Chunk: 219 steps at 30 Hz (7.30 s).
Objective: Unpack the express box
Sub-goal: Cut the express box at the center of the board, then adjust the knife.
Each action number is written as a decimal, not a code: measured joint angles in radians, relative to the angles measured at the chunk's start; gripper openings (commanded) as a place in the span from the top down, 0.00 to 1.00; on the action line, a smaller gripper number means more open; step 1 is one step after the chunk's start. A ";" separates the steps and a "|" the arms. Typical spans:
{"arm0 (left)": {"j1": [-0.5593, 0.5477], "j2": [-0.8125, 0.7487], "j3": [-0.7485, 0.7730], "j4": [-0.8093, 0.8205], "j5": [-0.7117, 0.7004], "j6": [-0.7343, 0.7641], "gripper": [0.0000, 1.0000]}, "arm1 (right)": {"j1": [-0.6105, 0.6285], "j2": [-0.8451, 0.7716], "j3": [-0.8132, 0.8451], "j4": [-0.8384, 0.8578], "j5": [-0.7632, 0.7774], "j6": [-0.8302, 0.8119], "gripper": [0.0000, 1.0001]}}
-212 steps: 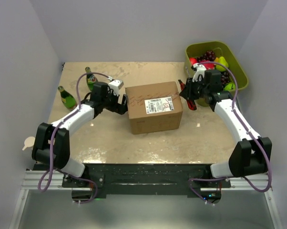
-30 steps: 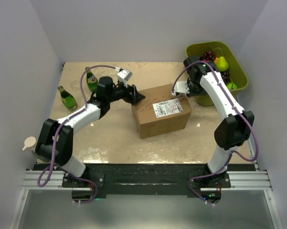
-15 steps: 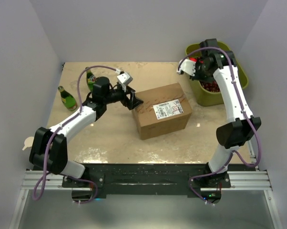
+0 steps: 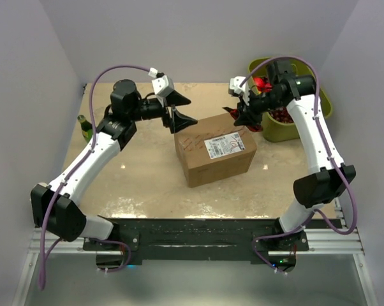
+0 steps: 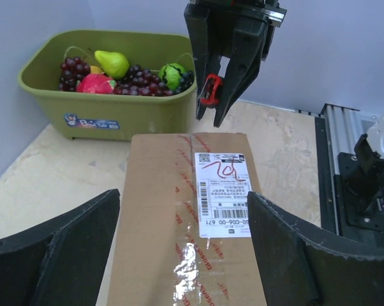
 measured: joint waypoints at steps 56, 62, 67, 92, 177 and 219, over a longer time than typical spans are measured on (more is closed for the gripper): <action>-0.003 0.119 -0.084 0.206 0.264 -0.272 1.00 | 0.196 -0.288 -0.466 0.388 -0.113 0.416 0.32; 0.055 0.054 -0.151 0.312 0.293 -0.378 1.00 | 0.191 -0.338 -0.565 0.608 -0.167 0.572 0.32; 0.055 0.024 -0.174 0.375 0.302 -0.429 1.00 | 0.191 -0.282 -0.592 0.688 -0.180 0.638 0.41; -0.035 -0.022 0.010 -0.327 0.089 0.331 0.09 | 0.205 -0.201 -0.352 0.225 0.182 0.060 1.00; -0.032 0.207 -0.154 0.415 0.381 -0.495 1.00 | 0.039 -0.352 -0.756 1.062 -0.432 1.098 0.52; 0.024 0.288 -0.158 0.752 0.319 -0.822 1.00 | 0.035 -0.282 -0.761 1.448 -0.377 1.477 0.62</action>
